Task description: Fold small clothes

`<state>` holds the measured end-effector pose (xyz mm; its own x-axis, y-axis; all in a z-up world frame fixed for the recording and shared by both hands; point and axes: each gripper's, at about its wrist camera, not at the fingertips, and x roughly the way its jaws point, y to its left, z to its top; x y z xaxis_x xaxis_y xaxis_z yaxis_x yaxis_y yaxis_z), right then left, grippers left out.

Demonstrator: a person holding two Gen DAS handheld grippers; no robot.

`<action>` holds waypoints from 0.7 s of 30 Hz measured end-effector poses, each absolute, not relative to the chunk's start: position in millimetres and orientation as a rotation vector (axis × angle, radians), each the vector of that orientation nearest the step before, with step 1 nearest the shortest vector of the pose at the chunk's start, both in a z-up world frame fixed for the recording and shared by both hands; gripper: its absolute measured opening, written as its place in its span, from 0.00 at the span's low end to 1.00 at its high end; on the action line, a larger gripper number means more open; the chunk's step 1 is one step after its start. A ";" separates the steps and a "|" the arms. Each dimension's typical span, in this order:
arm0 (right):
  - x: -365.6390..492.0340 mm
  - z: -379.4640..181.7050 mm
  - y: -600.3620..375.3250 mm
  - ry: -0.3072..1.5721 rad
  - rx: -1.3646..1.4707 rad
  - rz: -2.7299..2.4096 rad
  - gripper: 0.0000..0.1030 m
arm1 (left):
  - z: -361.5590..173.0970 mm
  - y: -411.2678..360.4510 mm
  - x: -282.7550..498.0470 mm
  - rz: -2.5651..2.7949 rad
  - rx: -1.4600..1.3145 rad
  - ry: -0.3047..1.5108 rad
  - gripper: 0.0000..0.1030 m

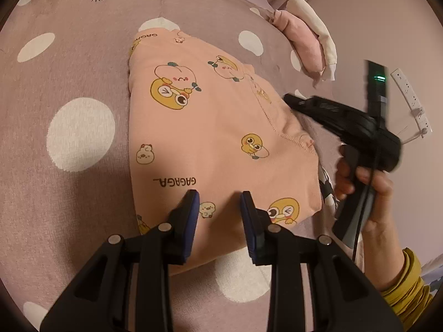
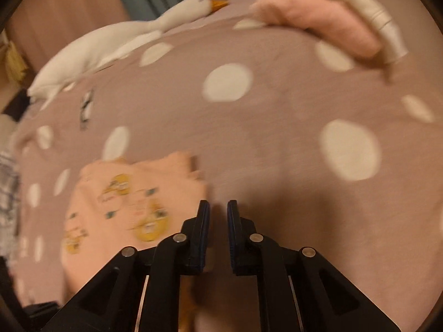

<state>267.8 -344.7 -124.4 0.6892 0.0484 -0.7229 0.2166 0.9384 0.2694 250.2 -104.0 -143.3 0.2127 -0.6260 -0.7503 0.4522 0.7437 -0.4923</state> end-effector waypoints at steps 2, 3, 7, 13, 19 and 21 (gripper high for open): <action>250.5 -110.9 -337.2 0.765 0.348 0.026 0.09 | -143.7 -104.3 250.6 -0.754 -0.183 1.130 0.29; 244.3 -106.7 -331.3 0.761 0.341 0.079 0.09 | -144.0 -104.1 250.7 -0.754 -0.186 1.131 0.29; 214.6 -97.8 -300.6 0.761 0.253 0.251 0.09 | -144.5 -104.5 249.6 -0.752 -0.189 1.128 0.29; 190.5 -117.3 -272.1 0.819 0.133 0.325 0.09 | -143.9 -105.6 249.1 -0.742 -0.182 1.127 0.29; 195.5 -141.6 -293.1 0.888 0.229 0.278 0.09 | -144.5 -106.4 248.8 -0.738 -0.183 1.126 0.29; 192.4 -137.3 -295.2 0.876 0.242 0.272 0.09 | -144.1 -106.5 248.1 -0.735 -0.178 1.121 0.29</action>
<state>192.4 -295.2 -137.3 0.6096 0.3313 -0.7201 -0.1347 0.9385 0.3178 248.1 -106.5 -144.1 0.2301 -0.6161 -0.7533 0.4446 0.7552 -0.4817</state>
